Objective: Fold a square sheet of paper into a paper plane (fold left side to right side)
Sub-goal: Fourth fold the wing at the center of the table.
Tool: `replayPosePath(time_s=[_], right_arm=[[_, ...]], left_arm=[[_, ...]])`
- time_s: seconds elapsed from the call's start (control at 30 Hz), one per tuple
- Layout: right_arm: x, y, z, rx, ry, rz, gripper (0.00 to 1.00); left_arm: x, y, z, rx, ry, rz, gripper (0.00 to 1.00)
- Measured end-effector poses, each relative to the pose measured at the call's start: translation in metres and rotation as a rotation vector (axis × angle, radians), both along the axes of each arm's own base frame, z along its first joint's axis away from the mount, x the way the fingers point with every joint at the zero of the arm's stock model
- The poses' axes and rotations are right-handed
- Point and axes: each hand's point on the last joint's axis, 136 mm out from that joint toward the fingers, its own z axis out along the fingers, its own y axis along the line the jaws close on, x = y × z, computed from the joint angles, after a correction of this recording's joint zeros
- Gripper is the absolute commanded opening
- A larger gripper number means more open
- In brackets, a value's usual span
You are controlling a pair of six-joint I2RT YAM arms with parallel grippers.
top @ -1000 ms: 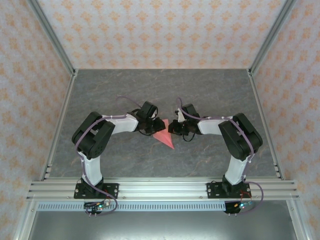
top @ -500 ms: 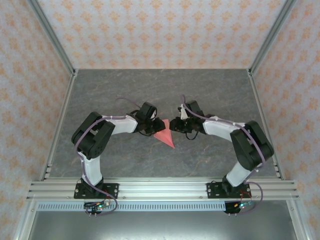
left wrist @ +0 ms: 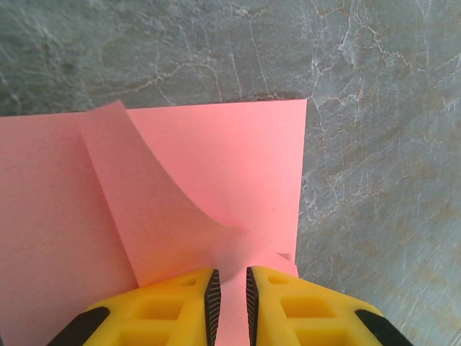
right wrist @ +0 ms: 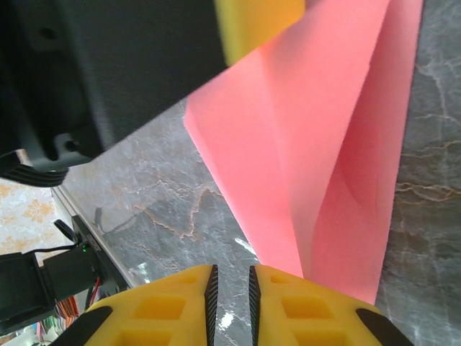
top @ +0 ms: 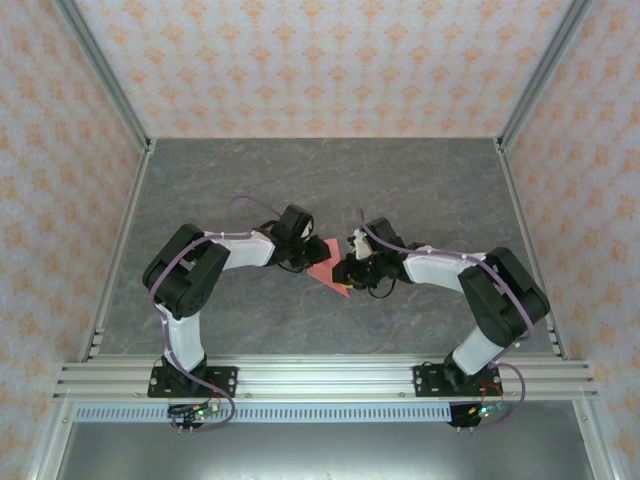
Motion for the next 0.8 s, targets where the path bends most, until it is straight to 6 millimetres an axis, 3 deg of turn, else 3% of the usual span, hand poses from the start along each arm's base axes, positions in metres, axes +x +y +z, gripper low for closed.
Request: replayPosePath(time_s=[0.8], right_arm=[[-0.009,-0.012,-0.028,-0.117,0.024,0.015,0.21]], left_arm=[[0.000,0.000,0.000,0.000,0.000,0.000,0.22]])
